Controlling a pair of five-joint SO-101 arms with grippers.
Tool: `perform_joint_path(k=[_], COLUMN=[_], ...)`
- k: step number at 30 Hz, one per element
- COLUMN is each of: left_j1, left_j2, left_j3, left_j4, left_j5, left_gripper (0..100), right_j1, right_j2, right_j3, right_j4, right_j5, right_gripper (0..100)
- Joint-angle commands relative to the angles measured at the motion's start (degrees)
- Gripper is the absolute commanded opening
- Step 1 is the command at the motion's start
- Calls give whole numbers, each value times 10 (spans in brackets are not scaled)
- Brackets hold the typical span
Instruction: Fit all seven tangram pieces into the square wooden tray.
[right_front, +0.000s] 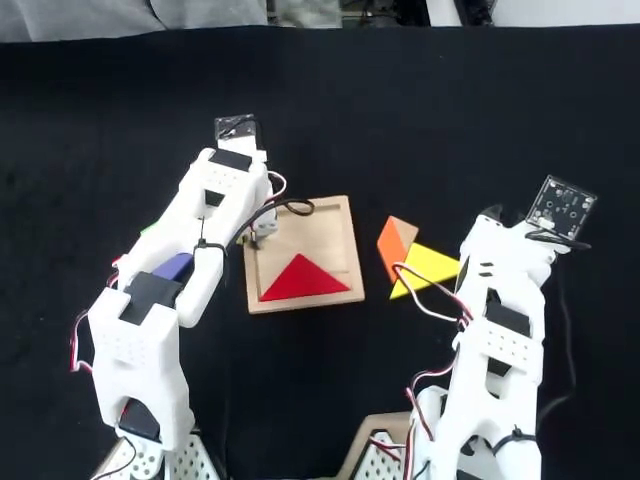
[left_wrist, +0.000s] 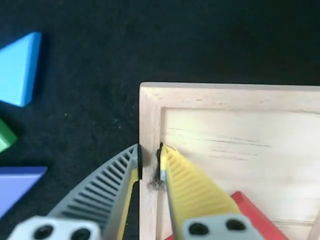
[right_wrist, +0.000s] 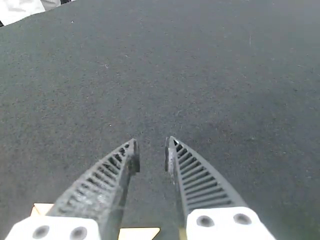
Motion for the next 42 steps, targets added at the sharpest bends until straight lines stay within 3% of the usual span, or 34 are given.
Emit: perform_joint_path(k=[1,5,7,9,15,21,25,27,31,37,42], left_j1=[-4,-11,-7,6,10,-18,-112,-166,-227,-229,-231], left_j2=[-3,-3,-3,-3,-3,-25,-134,-201,-317,-439,-497], left_j3=[-22,-22,-31,-45,-57,-79,-57,-9,167,418,508], left_j4=[-15,-12,6,32,54,105,112,76,-105,-398,-502], left_j5=[19,11,-33,-71,-80,-93,-100,-101,-101,-101,-100], left_gripper=[40,41,50,108,291,273,222,203,200,196,195], right_j1=[-11,-11,-11,-11,-11,-12,-12,-29,-91,-174,-223], right_j2=[-18,-18,-18,-18,-18,-20,-20,-17,-16,14,111], right_j3=[-6,-6,-6,-6,-5,-5,-12,-44,-131,-198,-330], right_j4=[-14,-14,-14,-14,-14,-13,-7,43,212,349,491], right_j5=[4,4,4,4,4,4,39,88,167,258,258], right_gripper=[102,102,102,102,102,102,102,102,102,102,102])
